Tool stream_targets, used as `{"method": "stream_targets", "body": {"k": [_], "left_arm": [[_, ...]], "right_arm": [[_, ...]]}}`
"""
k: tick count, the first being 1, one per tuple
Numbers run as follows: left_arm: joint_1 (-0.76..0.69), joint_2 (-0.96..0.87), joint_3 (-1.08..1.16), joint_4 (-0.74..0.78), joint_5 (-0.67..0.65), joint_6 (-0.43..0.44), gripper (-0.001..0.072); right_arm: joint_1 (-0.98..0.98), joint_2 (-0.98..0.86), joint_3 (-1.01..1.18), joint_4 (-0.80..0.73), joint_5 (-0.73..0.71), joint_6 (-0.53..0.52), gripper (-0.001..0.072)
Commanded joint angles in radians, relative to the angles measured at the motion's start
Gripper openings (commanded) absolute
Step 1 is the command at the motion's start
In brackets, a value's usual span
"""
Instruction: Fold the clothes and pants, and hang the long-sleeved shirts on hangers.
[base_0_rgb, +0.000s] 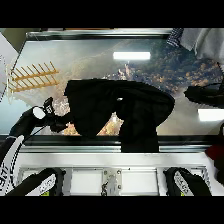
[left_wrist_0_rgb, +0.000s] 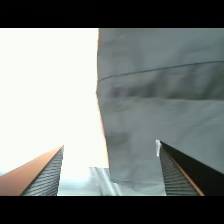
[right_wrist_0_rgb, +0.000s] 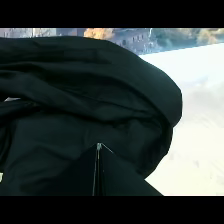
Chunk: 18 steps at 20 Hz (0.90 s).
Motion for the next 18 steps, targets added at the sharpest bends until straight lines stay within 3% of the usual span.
{"method": "stream_targets", "body": {"k": [1, 8, 9, 10, 11, 12, 13, 14, 15, 18], "left_arm": [[-0.004, -0.010, -0.071, -0.087, 0.090, -0.003, 0.0614], [-0.222, -0.218, 0.111, -0.103, 0.078, -0.003, 0.0613], [-0.243, -0.224, 0.131, -0.095, 0.081, 0.003, 0.0581], [-0.253, -0.222, 0.148, -0.084, 0.085, 0.005, 0.0262], [-0.251, -0.217, 0.167, -0.063, 0.083, 0.008, 0.0019], [-0.239, -0.204, 0.187, -0.042, 0.079, 0.011, 0.0014], [-0.222, -0.186, 0.203, -0.040, 0.074, 0.014, 0.0014], [-0.200, -0.166, 0.218, -0.042, 0.073, 0.019, 0.0014], [-0.177, -0.143, 0.231, -0.042, 0.071, 0.019, 0.0014], [-0.126, -0.090, 0.255, -0.042, 0.069, 0.024, 0.0014]], "right_arm": [[0.000, 0.001, -0.016, 0.008, 0.003, 0.001, 0.0011], [-0.001, 0.000, -0.016, -0.016, 0.033, 0.000, 0.0013], [-0.001, -0.003, -0.017, -0.047, 0.053, 0.000, 0.0014], [-0.001, -0.008, -0.021, -0.081, 0.071, 0.000, 0.0017], [-0.001, -0.013, -0.036, -0.115, 0.090, 0.000, 0.0018], [-0.001, -0.020, -0.061, -0.127, 0.101, 0.000, 0.0033], [-0.001, -0.031, -0.101, -0.124, 0.108, 0.000, 0.0209], [0.000, -0.043, -0.148, -0.113, 0.107, 0.000, 0.0466], [0.000, -0.062, -0.206, -0.081, 0.101, 0.000, 0.0616], [0.015, -0.138, -0.390, 0.081, 0.023, -0.039, 0.0609]]}}
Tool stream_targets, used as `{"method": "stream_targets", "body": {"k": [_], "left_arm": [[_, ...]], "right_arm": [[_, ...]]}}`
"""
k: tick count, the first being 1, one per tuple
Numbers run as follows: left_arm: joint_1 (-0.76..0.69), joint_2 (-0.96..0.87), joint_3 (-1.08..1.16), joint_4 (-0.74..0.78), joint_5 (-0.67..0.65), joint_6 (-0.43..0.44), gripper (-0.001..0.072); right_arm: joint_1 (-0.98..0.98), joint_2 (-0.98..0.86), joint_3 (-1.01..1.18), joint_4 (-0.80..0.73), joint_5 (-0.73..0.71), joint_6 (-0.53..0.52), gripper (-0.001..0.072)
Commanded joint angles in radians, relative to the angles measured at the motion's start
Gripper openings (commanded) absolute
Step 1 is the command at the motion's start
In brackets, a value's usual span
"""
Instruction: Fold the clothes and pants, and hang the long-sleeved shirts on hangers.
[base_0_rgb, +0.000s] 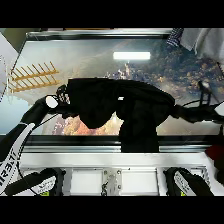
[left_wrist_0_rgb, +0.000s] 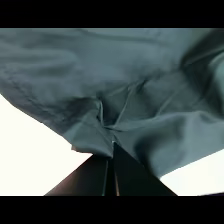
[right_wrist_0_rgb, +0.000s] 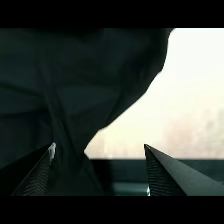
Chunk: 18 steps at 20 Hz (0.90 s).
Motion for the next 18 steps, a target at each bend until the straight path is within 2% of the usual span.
{"method": "stream_targets", "body": {"k": [1, 6, 7, 8, 9, 10, 13, 15, 18], "left_arm": [[0.048, 0.055, 0.029, 0.007, 0.000, 0.014, 0.0014], [0.058, 0.061, 0.029, 0.007, -0.006, 0.021, 0.0014], [0.058, 0.061, 0.029, 0.007, -0.007, 0.021, 0.0014], [0.058, 0.061, 0.029, 0.008, -0.008, 0.021, 0.0014], [0.061, 0.061, 0.030, 0.008, -0.008, 0.021, 0.0014], [0.074, 0.066, 0.035, 0.008, -0.010, 0.022, 0.0014], [0.166, 0.142, 0.147, 0.007, -0.031, 0.045, 0.0014], [0.240, 0.227, 0.281, 0.006, -0.035, 0.051, 0.0014], [0.332, 0.362, 0.513, 0.006, -0.031, 0.055, 0.0014]], "right_arm": [[0.035, -0.082, -0.188, 0.161, -0.092, -0.054, 0.0609], [0.256, -0.228, -0.250, 0.250, -0.262, -0.069, 0.0607], [0.287, -0.245, -0.247, 0.253, -0.285, -0.069, 0.0589], [0.305, -0.255, -0.242, 0.252, -0.295, -0.070, 0.0405], [0.306, -0.254, -0.232, 0.245, -0.293, -0.069, 0.0137], [0.298, -0.244, -0.206, 0.210, -0.274, -0.066, 0.0011], [0.196, -0.154, -0.004, -0.025, -0.114, 0.024, 0.0010], [0.109, -0.069, 0.211, -0.179, 0.019, 0.032, 0.0010], [-0.002, 0.049, 0.529, -0.220, 0.080, 0.032, 0.0010]]}}
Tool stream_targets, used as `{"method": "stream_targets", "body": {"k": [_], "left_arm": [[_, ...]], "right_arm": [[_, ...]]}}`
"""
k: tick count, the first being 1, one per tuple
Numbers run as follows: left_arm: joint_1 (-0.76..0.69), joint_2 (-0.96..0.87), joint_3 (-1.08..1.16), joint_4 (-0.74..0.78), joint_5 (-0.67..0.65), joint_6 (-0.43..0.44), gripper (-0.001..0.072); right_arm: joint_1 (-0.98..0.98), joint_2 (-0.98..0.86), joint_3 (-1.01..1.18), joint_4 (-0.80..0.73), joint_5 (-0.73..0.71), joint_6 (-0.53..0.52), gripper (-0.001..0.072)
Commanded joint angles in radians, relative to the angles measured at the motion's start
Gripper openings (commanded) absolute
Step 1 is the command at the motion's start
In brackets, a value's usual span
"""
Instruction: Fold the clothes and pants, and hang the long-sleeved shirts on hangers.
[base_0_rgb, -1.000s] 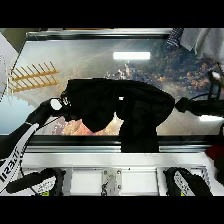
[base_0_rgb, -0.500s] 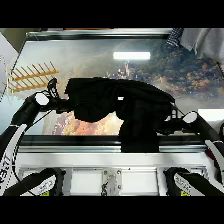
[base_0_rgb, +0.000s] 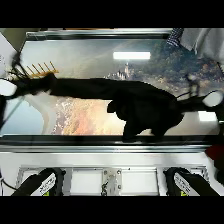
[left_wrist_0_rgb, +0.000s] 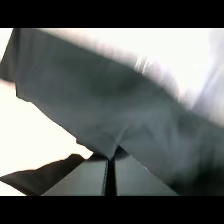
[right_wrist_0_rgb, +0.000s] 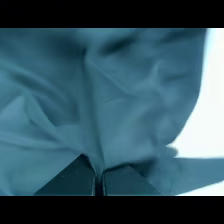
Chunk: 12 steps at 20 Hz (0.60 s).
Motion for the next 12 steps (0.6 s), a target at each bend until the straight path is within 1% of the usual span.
{"method": "stream_targets", "body": {"k": [1, 4, 7, 10, 12], "left_arm": [[0.101, 0.148, 0.245, 0.000, 0.010, 0.009, 0.0014], [0.143, 0.264, 0.351, 0.000, 0.081, 0.025, 0.0014], [0.185, 0.336, 0.382, 0.000, 0.112, 0.038, 0.0014], [0.201, 0.349, 0.337, -0.001, 0.112, 0.038, 0.0014], [0.193, 0.313, 0.278, -0.014, 0.108, 0.033, 0.0014]], "right_arm": [[-0.116, 0.134, 0.342, -0.115, 0.091, 0.019, 0.0010], [-0.148, 0.237, 0.493, -0.116, 0.002, 0.045, 0.0010], [-0.148, 0.308, 0.517, -0.115, -0.105, 0.081, 0.0010], [-0.148, 0.308, 0.516, -0.115, -0.125, 0.083, 0.0009], [-0.147, 0.271, 0.516, -0.115, -0.125, 0.086, 0.0009]]}}
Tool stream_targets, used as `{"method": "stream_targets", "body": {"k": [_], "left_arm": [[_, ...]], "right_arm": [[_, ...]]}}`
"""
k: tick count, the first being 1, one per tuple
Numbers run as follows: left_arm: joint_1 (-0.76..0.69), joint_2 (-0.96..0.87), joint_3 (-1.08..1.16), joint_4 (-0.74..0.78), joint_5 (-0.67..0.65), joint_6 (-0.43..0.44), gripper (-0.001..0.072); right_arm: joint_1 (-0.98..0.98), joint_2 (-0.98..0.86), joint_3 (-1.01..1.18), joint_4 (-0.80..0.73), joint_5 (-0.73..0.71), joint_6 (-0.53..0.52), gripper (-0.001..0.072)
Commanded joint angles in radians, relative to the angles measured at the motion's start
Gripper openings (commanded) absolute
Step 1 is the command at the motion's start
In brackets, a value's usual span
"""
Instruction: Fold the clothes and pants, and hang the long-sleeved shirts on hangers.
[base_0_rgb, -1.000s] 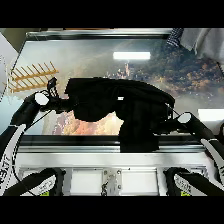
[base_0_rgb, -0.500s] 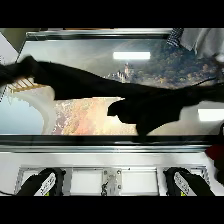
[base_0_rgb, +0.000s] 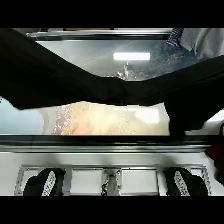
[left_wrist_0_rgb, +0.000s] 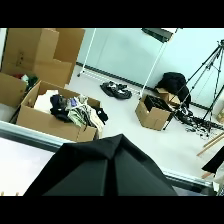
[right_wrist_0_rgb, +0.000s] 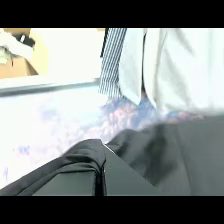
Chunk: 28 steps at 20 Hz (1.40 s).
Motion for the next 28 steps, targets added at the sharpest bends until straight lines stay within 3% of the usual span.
{"method": "stream_targets", "body": {"k": [1, 3, 6, 10, 13, 16, 19, 20, 21, 22, 25, 28], "left_arm": [[-0.014, -0.042, -0.078, -0.017, -0.001, 0.000, 0.0014], [-0.084, -0.137, -0.138, -0.034, 0.000, -0.004, 0.0014], [-0.261, -0.328, -0.162, -0.030, 0.107, -0.005, 0.0013], [-0.434, -0.597, 0.089, -0.030, 0.166, 0.004, 0.0013], [-0.459, -0.715, 0.280, -0.019, 0.154, 0.013, 0.0013], [-0.423, -0.763, 0.313, 0.077, 0.027, 0.012, 0.0014], [-0.386, -0.794, 0.183, 0.109, -0.156, 0.011, 0.0015], [-0.375, -0.805, 0.112, 0.109, -0.197, 0.011, 0.0193], [-0.369, -0.813, 0.040, 0.101, -0.217, 0.006, 0.0556], [-0.364, -0.815, -0.035, 0.100, -0.218, -0.024, 0.0683], [-0.344, -0.777, -0.168, 0.093, -0.181, -0.051, 0.0684], [-0.298, -0.694, -0.177, 0.075, -0.164, -0.050, 0.0684]], "right_arm": [[-0.003, -0.039, 0.014, -0.006, -0.030, 0.011, 0.0009], [-0.003, -0.102, 0.014, -0.006, -0.031, 0.011, 0.0010], [-0.003, -0.182, 0.015, -0.018, -0.094, 0.011, 0.0009], [-0.003, -0.193, 0.048, -0.080, -0.200, 0.011, 0.0008], [-0.003, -0.176, 0.087, -0.164, -0.181, 0.010, 0.0008], [0.002, -0.153, 0.072, -0.162, 0.021, 0.010, 0.0008], [0.002, -0.126, -0.051, -0.129, 0.222, 0.010, 0.0008], [0.006, -0.114, -0.116, -0.105, 0.254, 0.011, 0.0008], [0.021, -0.103, -0.181, -0.084, 0.264, 0.011, 0.0008], [0.050, -0.093, -0.248, -0.063, 0.263, 0.011, 0.0008], [0.210, -0.112, -0.367, 0.023, 0.235, 0.032, 0.0008], [0.479, -0.206, -0.374, 0.089, 0.063, 0.100, 0.0008]]}}
